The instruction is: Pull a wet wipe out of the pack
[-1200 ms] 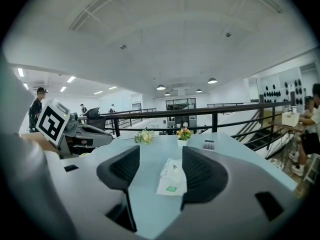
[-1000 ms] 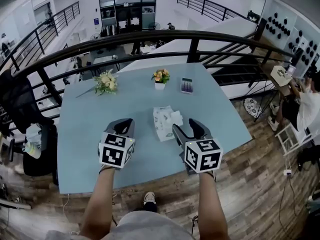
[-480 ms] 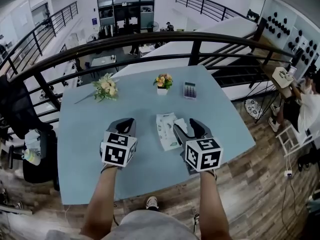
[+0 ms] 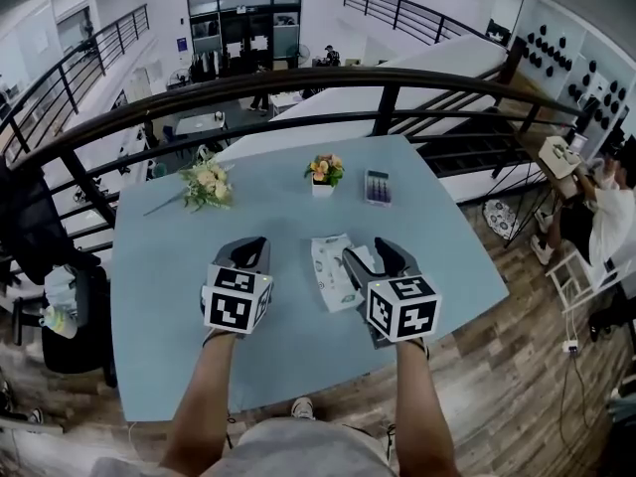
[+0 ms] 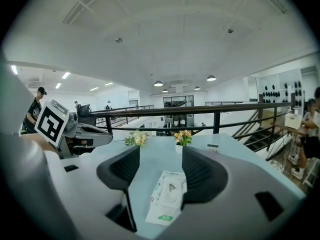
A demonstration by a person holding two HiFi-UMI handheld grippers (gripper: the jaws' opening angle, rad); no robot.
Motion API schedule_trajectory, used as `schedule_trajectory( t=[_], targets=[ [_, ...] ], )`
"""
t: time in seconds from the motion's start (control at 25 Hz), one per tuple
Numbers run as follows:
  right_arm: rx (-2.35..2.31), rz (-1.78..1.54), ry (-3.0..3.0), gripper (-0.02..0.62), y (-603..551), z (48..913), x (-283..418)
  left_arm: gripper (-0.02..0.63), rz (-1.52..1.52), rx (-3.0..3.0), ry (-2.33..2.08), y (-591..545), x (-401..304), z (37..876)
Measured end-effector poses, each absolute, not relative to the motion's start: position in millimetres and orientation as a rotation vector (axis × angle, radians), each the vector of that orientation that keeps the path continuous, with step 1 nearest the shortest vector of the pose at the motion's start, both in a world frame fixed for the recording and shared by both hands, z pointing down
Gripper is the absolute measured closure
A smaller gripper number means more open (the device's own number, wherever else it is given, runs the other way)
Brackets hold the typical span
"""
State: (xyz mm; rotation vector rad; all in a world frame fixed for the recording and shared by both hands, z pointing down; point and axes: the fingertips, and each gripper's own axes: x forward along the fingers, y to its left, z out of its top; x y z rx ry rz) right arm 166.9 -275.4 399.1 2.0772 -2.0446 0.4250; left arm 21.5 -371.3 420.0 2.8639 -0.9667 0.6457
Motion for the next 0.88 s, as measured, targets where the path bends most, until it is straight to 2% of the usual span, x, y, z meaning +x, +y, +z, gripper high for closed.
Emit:
schedule_trajectory(
  t=[0.88],
  targets=[
    [2.053,0.428,-2.075,0.345,-311.8,412.1,181.4,0.611,0.630,2.823,-1.056,-401.2,14.5,434.5]
  ],
)
